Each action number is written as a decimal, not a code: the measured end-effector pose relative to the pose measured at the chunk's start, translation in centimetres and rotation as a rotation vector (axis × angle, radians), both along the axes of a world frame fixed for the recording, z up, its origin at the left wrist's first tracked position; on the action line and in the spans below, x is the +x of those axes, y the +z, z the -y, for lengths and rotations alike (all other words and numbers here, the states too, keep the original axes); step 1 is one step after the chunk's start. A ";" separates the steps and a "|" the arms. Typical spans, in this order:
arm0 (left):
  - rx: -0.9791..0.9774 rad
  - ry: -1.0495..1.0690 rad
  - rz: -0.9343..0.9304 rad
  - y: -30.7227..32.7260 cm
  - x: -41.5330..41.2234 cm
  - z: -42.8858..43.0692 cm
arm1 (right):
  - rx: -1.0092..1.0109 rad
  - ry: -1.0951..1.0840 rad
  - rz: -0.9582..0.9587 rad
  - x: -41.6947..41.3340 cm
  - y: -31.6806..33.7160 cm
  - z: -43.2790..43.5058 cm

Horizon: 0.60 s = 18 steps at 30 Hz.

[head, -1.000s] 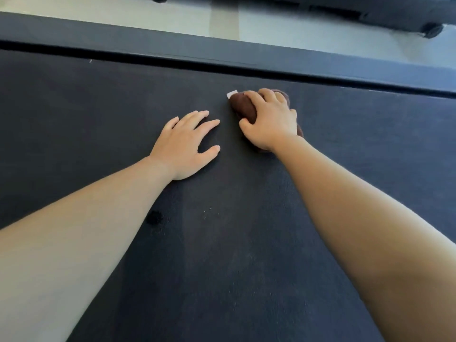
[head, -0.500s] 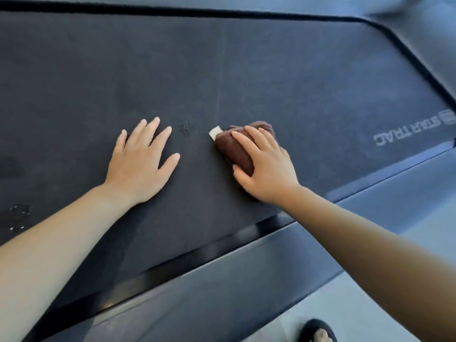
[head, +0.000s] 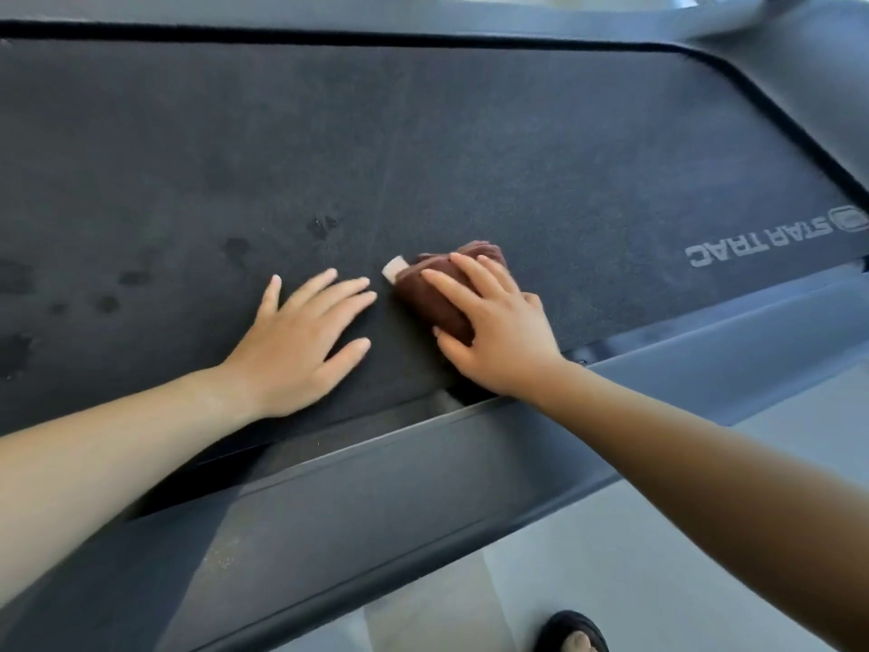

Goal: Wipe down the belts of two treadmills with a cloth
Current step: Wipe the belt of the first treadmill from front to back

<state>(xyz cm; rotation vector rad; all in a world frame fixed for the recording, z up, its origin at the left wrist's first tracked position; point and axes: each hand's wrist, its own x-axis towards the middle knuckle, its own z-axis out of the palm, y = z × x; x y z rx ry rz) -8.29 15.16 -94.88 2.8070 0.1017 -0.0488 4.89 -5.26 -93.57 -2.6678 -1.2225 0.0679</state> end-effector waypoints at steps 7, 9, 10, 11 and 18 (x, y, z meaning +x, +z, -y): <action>0.044 -0.106 0.021 -0.8 -0.5 1.3 | 0.030 0.007 0.015 5.5 0.0 6.8; 0.045 -0.103 0.030 -0.9 -0.6 1.3 | 0.082 0.002 0.022 6.0 0.0 6.9; 0.045 -0.097 0.034 -1.0 -0.5 1.4 | 0.104 0.010 0.028 6.1 -0.1 6.7; 0.043 -0.091 0.037 -0.9 -0.4 1.4 | 0.114 0.023 0.034 6.0 -0.2 6.4; 0.049 0.037 0.052 -0.9 -0.4 0.3 | 0.130 0.128 0.034 4.0 -0.3 3.8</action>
